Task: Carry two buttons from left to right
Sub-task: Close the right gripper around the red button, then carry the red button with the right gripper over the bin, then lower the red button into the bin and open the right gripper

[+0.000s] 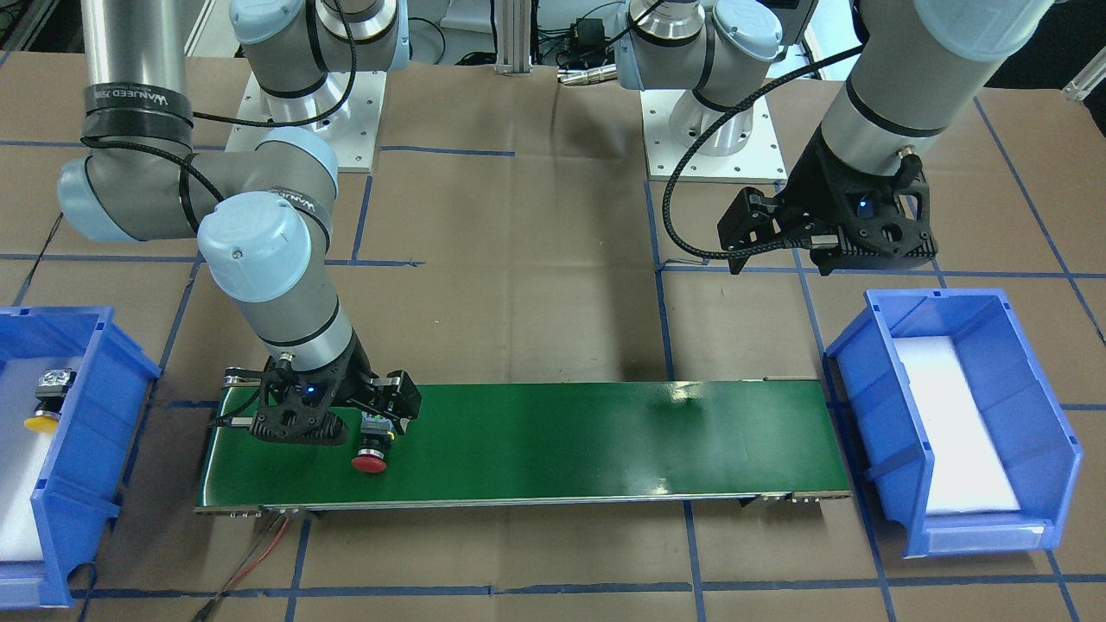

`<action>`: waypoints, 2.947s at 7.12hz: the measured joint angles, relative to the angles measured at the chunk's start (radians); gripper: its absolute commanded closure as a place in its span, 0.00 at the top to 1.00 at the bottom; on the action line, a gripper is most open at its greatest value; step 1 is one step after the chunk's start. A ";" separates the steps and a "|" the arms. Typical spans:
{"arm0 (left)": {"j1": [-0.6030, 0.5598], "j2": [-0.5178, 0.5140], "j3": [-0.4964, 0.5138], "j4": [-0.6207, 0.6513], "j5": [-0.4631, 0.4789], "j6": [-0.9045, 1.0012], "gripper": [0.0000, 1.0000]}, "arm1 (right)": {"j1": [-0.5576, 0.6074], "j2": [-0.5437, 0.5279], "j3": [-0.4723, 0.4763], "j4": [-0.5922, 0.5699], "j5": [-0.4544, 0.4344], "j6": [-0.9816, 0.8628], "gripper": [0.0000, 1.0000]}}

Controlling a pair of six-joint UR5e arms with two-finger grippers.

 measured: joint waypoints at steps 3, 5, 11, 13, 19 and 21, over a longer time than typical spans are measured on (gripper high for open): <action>0.000 0.000 0.000 0.000 0.000 -0.004 1.00 | 0.001 0.052 -0.023 -0.023 -0.015 -0.005 0.53; 0.000 -0.003 -0.001 0.001 -0.001 -0.016 1.00 | -0.001 0.066 -0.025 -0.017 -0.019 -0.018 0.27; 0.000 -0.002 -0.002 0.002 0.000 -0.020 1.00 | -0.083 -0.022 -0.070 0.188 -0.070 -0.135 0.04; 0.000 -0.002 -0.002 0.002 0.000 -0.020 1.00 | -0.200 -0.081 -0.162 0.346 -0.064 -0.287 0.05; -0.001 -0.001 -0.002 0.000 0.000 -0.020 1.00 | -0.563 0.101 -0.404 0.364 -0.050 -0.862 0.05; -0.001 -0.002 -0.002 0.001 -0.001 -0.020 1.00 | -0.569 0.176 -0.406 0.306 -0.010 -0.882 0.05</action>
